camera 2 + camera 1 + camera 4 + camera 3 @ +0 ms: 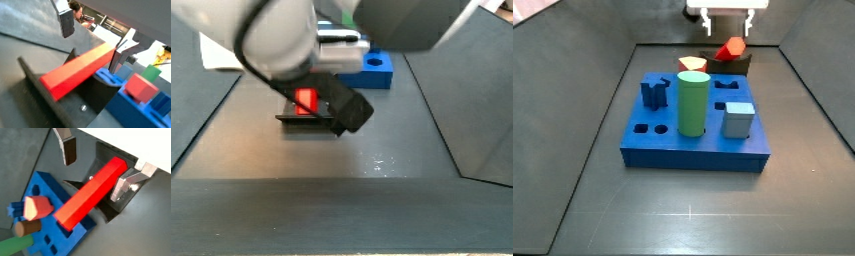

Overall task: Pick up the hexagon object. Move up. Place the hexagon object on the fixture. Regrasp the hexagon object. Move to above the board. Insert the hexagon object.
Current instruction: Regrasp the hexagon object.

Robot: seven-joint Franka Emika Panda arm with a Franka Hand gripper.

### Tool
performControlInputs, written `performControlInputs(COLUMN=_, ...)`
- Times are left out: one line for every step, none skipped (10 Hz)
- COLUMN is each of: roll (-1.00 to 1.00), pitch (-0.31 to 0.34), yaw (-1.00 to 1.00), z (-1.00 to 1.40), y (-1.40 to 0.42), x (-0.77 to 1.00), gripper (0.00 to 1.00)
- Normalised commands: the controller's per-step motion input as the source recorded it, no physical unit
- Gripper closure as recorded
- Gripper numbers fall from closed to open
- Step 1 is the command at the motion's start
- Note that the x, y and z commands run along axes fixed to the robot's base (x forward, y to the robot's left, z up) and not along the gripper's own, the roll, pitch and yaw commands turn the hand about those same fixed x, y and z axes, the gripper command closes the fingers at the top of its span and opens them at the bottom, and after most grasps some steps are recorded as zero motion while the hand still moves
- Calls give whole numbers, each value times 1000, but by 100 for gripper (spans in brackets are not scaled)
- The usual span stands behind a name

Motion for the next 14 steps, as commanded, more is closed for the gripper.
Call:
performControlInputs(roll=38, pitch=81, yaw=-6, z=520, y=2, x=-26, gripper=0)
performControlInputs(roll=44, pitch=84, yaw=-14, z=423, y=4, x=-24, gripper=0)
performControlInputs(roll=1000, pitch=72, yaw=3, z=955, y=-1000, x=-11, gripper=0)
performControlInputs(roll=1000, pitch=70, yaw=2, z=889, y=-1000, x=-12, gripper=0)
performControlInputs(roll=1000, pitch=61, yaw=1, z=859, y=-1000, x=-23, gripper=0)
performControlInputs(roll=1000, pitch=51, yaw=0, z=816, y=-1000, x=-50, gripper=0)
performControlInputs(roll=1000, pitch=47, yaw=-1, z=752, y=-1000, x=-55, gripper=0)
performControlInputs(roll=1000, pitch=45, yaw=-1, z=697, y=-1000, x=-52, gripper=0)
performControlInputs(roll=1000, pitch=42, yaw=-1, z=596, y=-1000, x=-51, gripper=0)
performControlInputs(roll=1000, pitch=41, yaw=-1, z=528, y=-1000, x=-53, gripper=0)
performControlInputs(roll=1000, pitch=34, yaw=-1, z=244, y=-821, x=-44, gripper=0)
performControlInputs(roll=1000, pitch=31, yaw=0, z=158, y=-707, x=-37, gripper=0)
performControlInputs(roll=1000, pitch=26, yaw=1, z=78, y=-479, x=-30, gripper=0)
performControlInputs(roll=1000, pitch=21, yaw=1, z=38, y=-302, x=-32, gripper=0)
